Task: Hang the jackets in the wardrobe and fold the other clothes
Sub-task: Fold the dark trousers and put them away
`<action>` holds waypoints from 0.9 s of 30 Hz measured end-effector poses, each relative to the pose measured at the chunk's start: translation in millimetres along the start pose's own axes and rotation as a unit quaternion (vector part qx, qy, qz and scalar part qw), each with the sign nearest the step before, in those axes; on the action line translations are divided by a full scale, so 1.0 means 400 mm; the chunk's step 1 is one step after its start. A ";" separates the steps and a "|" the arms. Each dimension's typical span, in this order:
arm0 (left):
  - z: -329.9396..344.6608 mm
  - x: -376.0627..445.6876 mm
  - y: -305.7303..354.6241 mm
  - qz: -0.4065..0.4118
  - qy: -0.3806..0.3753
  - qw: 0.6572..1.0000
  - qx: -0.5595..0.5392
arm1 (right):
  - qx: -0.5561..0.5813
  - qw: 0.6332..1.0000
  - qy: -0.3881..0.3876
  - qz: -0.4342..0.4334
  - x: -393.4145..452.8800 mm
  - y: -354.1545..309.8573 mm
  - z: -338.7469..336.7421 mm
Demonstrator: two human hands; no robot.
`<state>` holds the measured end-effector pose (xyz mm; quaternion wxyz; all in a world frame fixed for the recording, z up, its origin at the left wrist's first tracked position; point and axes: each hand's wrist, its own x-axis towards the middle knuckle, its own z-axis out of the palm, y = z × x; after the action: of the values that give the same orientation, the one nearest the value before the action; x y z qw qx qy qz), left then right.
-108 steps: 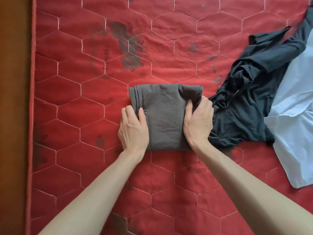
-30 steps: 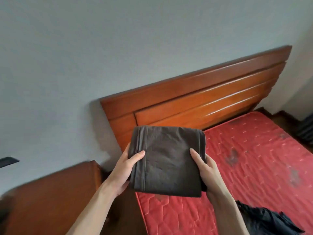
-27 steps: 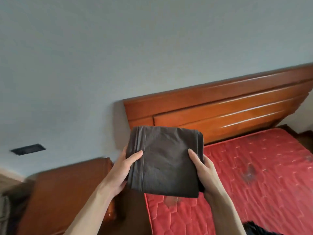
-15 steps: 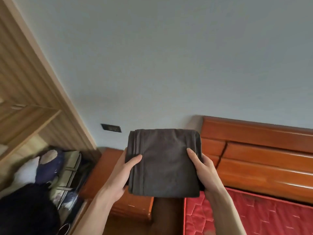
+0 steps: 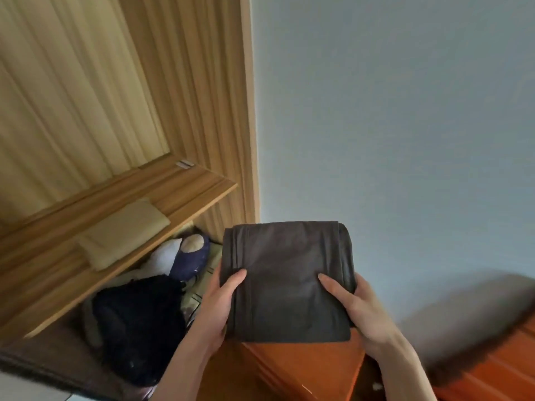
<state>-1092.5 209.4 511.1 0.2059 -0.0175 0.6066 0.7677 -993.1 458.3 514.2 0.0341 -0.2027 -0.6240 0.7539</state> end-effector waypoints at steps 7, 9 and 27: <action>-0.175 0.018 0.074 0.008 0.058 0.997 -0.044 | -0.062 0.996 -0.050 -0.034 0.126 -0.055 0.220; -0.206 0.031 0.079 0.009 0.083 0.994 -0.063 | -0.087 0.994 -0.061 -0.030 0.162 -0.073 0.266; -0.503 0.279 0.169 0.111 0.329 0.934 -0.087 | -0.104 0.971 -0.216 -0.021 0.649 -0.053 0.712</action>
<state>-1262.2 41.3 489.5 -0.0943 -0.2192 0.5693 0.7867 -1334.1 277.9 505.7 -0.1072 -0.0247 -0.6957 0.7098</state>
